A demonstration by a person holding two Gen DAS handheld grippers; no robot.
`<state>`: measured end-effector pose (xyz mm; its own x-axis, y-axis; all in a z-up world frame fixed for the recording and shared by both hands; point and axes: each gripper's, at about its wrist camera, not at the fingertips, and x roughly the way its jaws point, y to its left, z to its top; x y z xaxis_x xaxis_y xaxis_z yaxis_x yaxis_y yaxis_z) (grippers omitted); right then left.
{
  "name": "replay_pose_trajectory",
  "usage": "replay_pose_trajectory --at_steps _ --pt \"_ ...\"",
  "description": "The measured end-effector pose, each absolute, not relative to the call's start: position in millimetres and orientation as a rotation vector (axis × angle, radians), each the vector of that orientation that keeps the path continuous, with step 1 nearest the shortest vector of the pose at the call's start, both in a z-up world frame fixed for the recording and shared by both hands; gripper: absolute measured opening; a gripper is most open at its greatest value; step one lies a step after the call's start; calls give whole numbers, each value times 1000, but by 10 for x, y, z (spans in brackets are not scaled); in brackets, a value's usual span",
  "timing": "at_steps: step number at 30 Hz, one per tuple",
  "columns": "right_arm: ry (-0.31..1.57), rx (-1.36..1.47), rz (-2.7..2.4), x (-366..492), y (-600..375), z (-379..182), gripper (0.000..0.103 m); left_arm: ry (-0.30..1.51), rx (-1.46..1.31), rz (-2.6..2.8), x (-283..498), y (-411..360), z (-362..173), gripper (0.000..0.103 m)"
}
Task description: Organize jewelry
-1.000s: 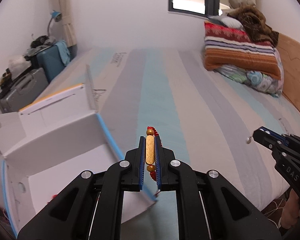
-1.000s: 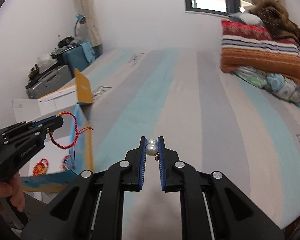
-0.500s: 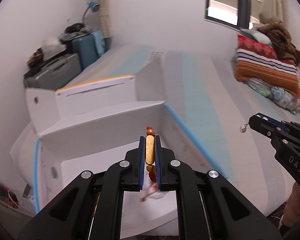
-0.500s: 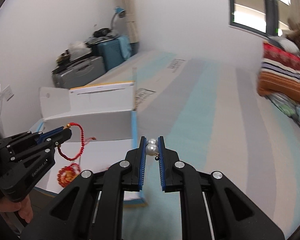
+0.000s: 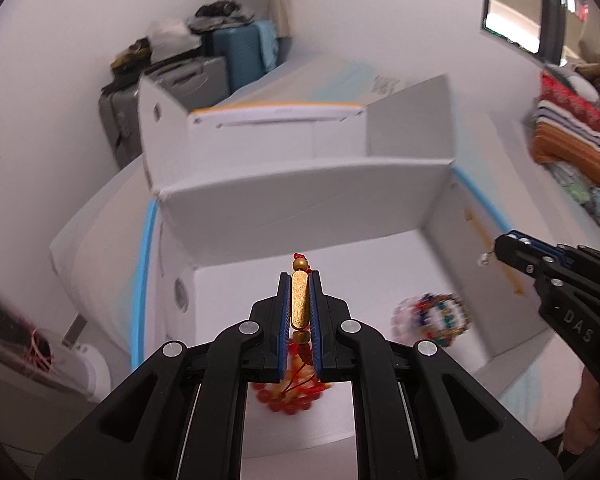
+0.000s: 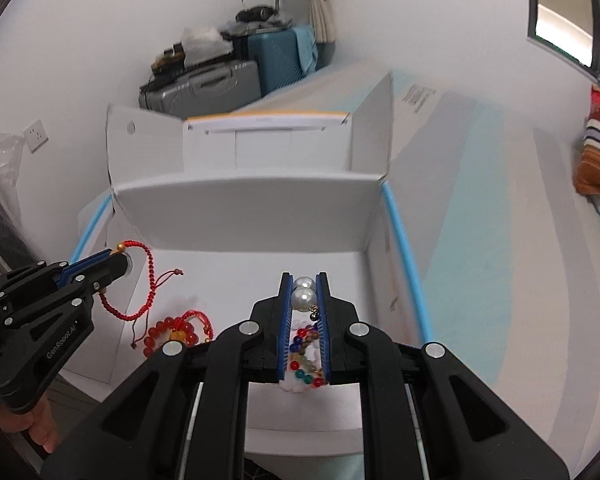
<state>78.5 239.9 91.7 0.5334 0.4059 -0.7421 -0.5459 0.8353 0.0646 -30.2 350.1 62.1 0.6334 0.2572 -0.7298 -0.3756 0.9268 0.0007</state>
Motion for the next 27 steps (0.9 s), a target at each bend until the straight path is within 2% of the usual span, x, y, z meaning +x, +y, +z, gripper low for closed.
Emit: replay_pose_trajectory --at_steps 8,18,19,22,23,24,25,26,27 --pt "945 -205 555 949 2536 508 11 887 -176 404 -223 3675 249 8" --pt "988 -207 548 1006 2579 367 13 896 -172 403 -211 3669 287 9" --pt "986 -206 553 1011 2593 377 17 896 -172 405 -209 3667 291 9" --pt "945 -192 554 992 2556 472 48 882 -172 413 -233 3670 340 12" --pt "927 -181 553 977 2531 520 54 876 -172 414 -243 3668 358 12" --pt "918 -176 554 968 2507 554 56 866 -173 415 -264 3661 392 19" --pt "904 -169 557 951 2481 608 61 855 -175 417 -287 3656 427 31" --pt "887 -162 560 929 2454 662 69 839 -180 418 -317 3650 469 37" --pt "866 -155 558 903 2422 716 72 817 -185 421 -362 3637 531 47"
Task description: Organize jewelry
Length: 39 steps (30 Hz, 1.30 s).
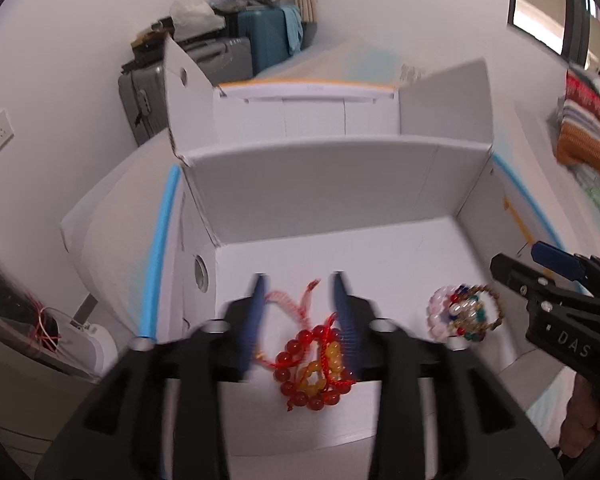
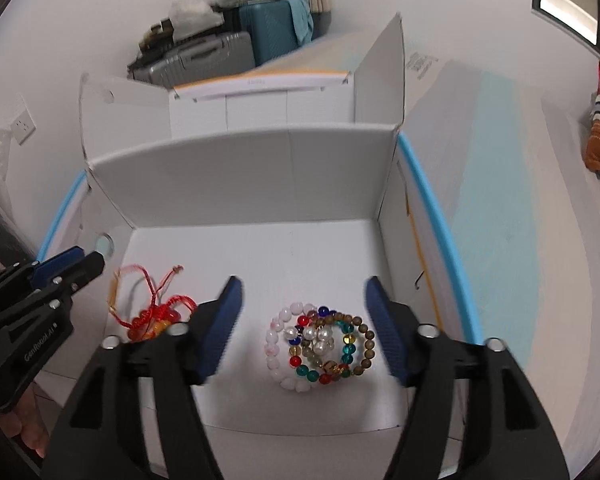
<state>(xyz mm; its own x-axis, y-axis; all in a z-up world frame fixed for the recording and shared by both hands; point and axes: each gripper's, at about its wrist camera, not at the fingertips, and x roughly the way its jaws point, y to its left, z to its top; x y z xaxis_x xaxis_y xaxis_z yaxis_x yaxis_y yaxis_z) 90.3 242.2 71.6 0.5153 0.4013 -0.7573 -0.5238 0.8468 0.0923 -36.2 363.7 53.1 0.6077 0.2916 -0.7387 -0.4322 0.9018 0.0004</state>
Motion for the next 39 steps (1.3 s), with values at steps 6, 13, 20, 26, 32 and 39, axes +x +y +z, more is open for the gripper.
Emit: replay_pose_trajectory --at_steps 6,13,20,26,32,39 --pt "759 -136 551 716 2243 1045 91 703 -183 444 -651 3478 842 88" --pt "643 -151 541 314 1969 1277 95 636 -198 434 -1027 3262 957 97" --pt "650 -126 531 -70 1694 1200 95 626 -202 430 -1365 3055 865 97" --pt "675 -120 513 -254 1521 1032 95 655 -227 411 -1579 2913 630 97" --pt "698 -133 501 -279 1480 860 95 699 -242 420 -1629 2862 412 97" --pt "717 -133 504 -249 1475 778 95 686 -235 461 -1650 2905 393 97"
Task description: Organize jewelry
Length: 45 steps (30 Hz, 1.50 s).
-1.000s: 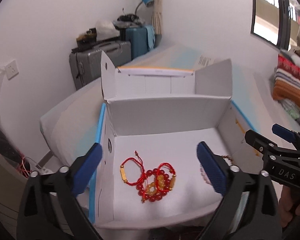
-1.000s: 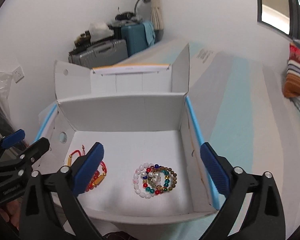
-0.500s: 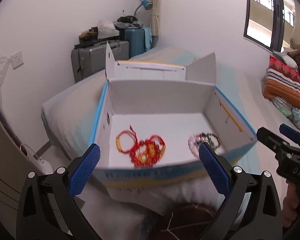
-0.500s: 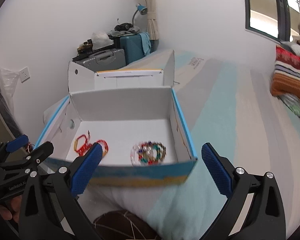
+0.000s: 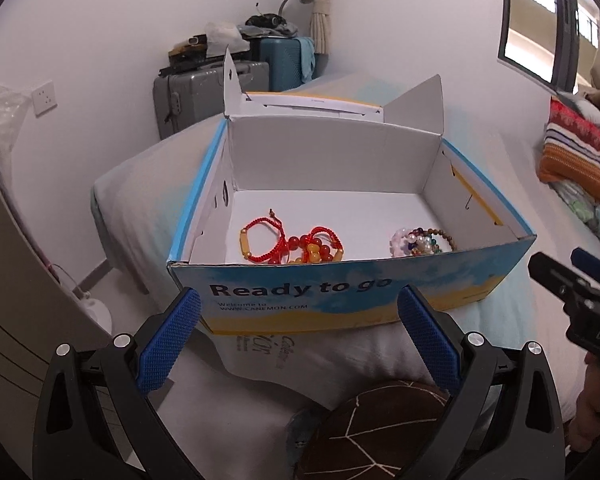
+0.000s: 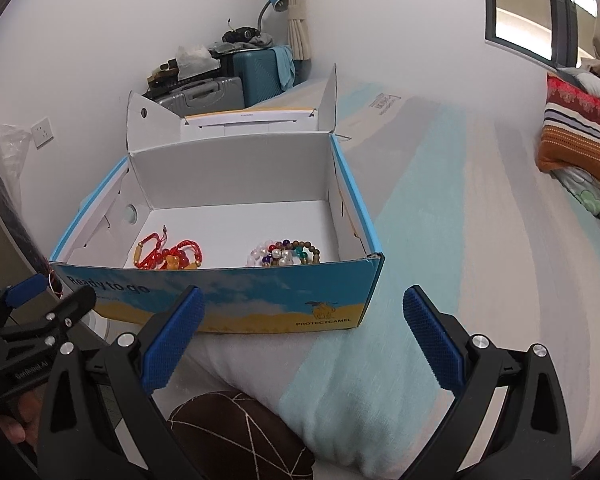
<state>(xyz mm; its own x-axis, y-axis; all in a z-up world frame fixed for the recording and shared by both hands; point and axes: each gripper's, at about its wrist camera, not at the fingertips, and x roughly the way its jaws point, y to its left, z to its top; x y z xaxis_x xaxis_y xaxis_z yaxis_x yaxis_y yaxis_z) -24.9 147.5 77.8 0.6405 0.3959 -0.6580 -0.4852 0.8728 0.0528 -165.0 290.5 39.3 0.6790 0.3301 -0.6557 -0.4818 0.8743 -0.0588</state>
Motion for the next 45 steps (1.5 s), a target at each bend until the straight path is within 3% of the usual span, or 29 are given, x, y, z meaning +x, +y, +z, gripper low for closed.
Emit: replay_pose_trajectory --at_steps 45 --pt "727 -129 505 -239 1459 742 95 693 -173 448 -1554 2704 404 97"
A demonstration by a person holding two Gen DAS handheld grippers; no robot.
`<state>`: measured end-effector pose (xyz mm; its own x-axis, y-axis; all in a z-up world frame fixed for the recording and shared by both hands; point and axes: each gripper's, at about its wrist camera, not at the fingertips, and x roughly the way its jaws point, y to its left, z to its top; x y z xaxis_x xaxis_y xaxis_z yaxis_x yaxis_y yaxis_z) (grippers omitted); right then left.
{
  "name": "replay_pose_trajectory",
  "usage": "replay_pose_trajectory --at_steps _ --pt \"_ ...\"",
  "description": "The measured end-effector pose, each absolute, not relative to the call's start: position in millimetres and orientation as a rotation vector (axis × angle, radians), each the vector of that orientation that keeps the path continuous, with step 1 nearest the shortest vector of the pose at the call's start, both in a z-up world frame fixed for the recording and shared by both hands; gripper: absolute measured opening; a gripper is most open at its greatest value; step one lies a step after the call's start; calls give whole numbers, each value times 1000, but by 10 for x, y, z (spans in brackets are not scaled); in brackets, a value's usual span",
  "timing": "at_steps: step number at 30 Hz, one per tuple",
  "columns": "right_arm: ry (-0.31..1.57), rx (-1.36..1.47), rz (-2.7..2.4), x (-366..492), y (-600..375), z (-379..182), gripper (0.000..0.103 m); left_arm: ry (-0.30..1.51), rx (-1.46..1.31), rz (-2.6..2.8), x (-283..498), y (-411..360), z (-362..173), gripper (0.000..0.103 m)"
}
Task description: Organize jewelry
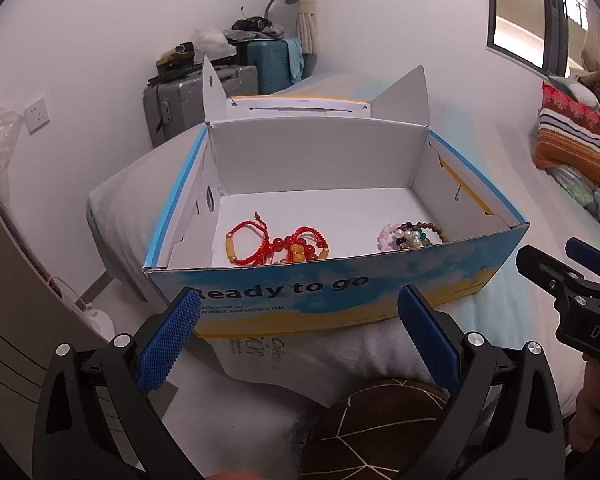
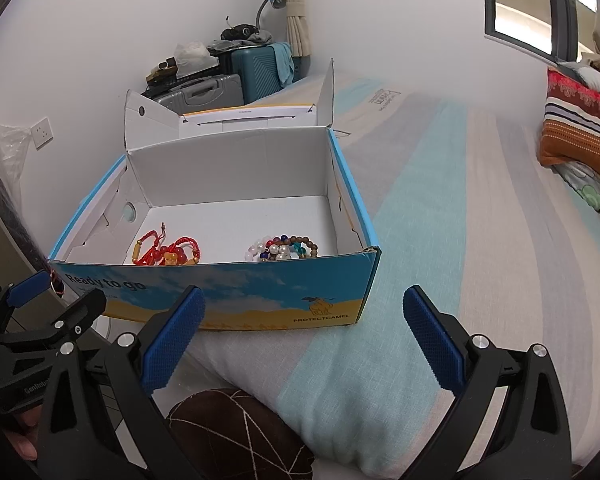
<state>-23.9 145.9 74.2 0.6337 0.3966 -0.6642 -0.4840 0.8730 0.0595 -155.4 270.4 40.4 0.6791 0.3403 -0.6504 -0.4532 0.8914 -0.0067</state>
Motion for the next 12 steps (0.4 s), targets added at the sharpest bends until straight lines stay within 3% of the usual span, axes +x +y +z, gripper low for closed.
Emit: replay_pose_trajectory --at_steps 12 --pt "733 -126 505 -238 1456 726 95 711 -200 440 -1555 2688 397 97"
